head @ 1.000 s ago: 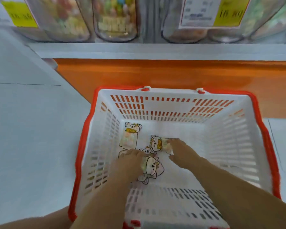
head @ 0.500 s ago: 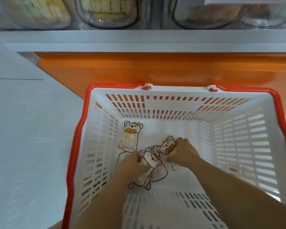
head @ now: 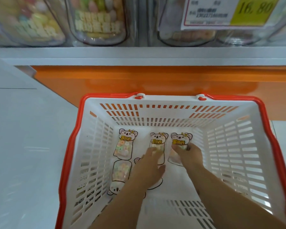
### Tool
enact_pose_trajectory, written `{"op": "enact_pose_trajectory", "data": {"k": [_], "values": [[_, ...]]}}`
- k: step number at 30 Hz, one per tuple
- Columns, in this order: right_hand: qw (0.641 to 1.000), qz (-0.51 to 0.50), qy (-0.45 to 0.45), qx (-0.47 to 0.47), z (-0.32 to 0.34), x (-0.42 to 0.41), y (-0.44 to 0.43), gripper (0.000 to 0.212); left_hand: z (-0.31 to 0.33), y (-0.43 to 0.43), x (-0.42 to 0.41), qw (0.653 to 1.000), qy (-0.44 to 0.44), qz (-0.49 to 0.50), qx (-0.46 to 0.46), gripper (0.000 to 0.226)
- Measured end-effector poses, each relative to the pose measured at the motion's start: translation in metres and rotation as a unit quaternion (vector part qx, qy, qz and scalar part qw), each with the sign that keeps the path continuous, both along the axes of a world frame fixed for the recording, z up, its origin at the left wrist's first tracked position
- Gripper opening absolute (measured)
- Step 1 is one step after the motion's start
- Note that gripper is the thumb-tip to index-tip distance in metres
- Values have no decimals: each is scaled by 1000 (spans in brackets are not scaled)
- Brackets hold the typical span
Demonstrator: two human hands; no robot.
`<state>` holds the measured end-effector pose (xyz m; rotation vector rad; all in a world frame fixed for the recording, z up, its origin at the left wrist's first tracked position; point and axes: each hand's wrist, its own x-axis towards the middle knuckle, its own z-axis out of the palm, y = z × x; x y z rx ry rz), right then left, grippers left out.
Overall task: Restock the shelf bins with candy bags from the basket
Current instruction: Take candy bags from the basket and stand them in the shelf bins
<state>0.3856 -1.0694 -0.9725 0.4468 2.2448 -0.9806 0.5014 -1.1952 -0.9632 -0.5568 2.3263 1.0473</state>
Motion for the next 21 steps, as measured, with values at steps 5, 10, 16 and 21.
{"op": "enact_pose_trajectory", "data": {"k": [5, 10, 16, 21], "values": [[996, -83, 5, -28, 4, -6, 19, 21, -5, -37, 9, 980, 45, 147, -129, 39], [985, -54, -115, -112, -1, 3, -14, 23, -26, -77, 23, 959, -74, 260, -80, 61], [989, 40, -138, -30, -24, 22, -33, 41, -27, -72, 8, 925, -59, 375, 8, 74], [981, -34, -178, -69, -21, 13, -36, 86, -25, -65, -4, 929, -59, 363, 44, 56]]}}
